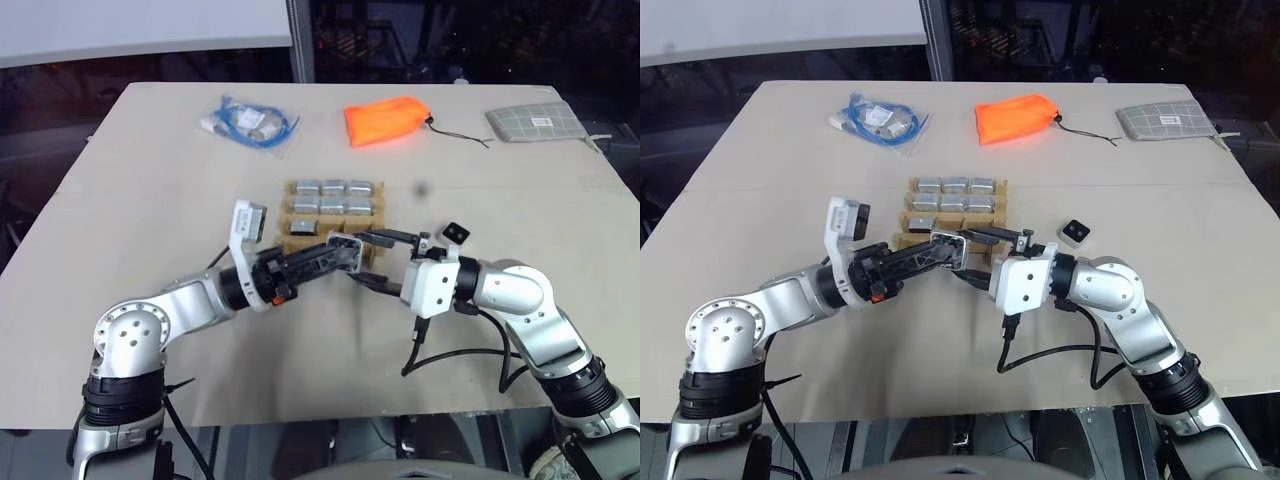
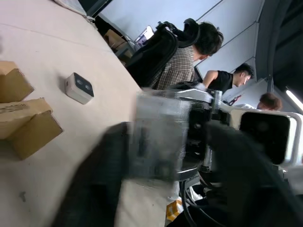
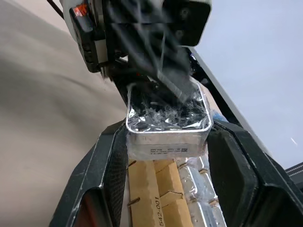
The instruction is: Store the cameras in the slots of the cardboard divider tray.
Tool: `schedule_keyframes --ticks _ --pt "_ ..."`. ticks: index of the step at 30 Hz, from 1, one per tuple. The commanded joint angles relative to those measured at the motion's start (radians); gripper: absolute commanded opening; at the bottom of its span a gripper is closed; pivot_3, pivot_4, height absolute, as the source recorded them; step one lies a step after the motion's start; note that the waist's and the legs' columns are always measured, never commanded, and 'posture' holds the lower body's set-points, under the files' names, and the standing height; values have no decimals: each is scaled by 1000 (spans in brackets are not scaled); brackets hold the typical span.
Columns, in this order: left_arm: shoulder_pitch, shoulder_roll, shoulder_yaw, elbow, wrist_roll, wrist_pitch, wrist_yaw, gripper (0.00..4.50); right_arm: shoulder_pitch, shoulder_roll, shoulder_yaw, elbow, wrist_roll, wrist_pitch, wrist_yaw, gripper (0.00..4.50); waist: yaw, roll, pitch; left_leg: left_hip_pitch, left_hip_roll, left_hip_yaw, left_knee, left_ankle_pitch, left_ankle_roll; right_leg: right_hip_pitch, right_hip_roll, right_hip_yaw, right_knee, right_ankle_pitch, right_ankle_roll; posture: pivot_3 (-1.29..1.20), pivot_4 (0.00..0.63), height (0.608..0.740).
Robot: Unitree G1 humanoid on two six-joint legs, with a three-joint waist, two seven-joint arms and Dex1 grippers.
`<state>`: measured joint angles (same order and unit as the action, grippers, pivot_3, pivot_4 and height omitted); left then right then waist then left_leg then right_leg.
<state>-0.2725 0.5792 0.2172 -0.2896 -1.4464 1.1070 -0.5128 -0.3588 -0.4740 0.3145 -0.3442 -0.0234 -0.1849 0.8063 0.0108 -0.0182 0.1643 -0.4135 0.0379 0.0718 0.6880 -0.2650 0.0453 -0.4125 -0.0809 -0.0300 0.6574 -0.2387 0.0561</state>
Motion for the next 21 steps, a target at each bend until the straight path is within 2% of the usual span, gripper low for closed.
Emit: schedule_keyframes --ticks 1,5,10,15,19,21 --pt "-13 3 -4 -18 -26 0 -17 781 -13 1 -20 -25 8 -16 -13 2421 0 0 0 0 0 0 0 0 0 0 0 0 0 0 0 0 150 740" --pt "-14 -5 -14 -25 -27 -2 -18 762 -17 8 -24 -39 17 18 -19 2421 0 0 0 0 0 0 0 0 0 0 0 0 0 0 0 0 150 740" --pt "-36 -14 -24 -28 1 -27 -15 762 -4 9 -38 -83 57 117 -19 4445 1 0 0 0 0 0 0 0 0 0 0 0 0 0 0 0 150 740" --pt "-102 5 -9 -6 83 -77 -35 762 97 -70 -200 -176 322 462 10 4445 7 0 0 0 0 -1 0 0 0 1 -1 -1 -1 0 0 0 150 740" --pt "-170 117 -84 0 354 -213 -188 762 214 -226 -417 -205 550 704 69 4445 4 0 0 -1 -2 -1 0 0 1 1 -1 -2 -2 0 0 0 150 740" --pt "-205 201 -169 27 550 -365 -334 762 268 -307 -545 -197 680 819 109 4445 4 0 0 0 -1 0 -1 -1 1 1 -1 -2 -2 0 -1 0 150 740"
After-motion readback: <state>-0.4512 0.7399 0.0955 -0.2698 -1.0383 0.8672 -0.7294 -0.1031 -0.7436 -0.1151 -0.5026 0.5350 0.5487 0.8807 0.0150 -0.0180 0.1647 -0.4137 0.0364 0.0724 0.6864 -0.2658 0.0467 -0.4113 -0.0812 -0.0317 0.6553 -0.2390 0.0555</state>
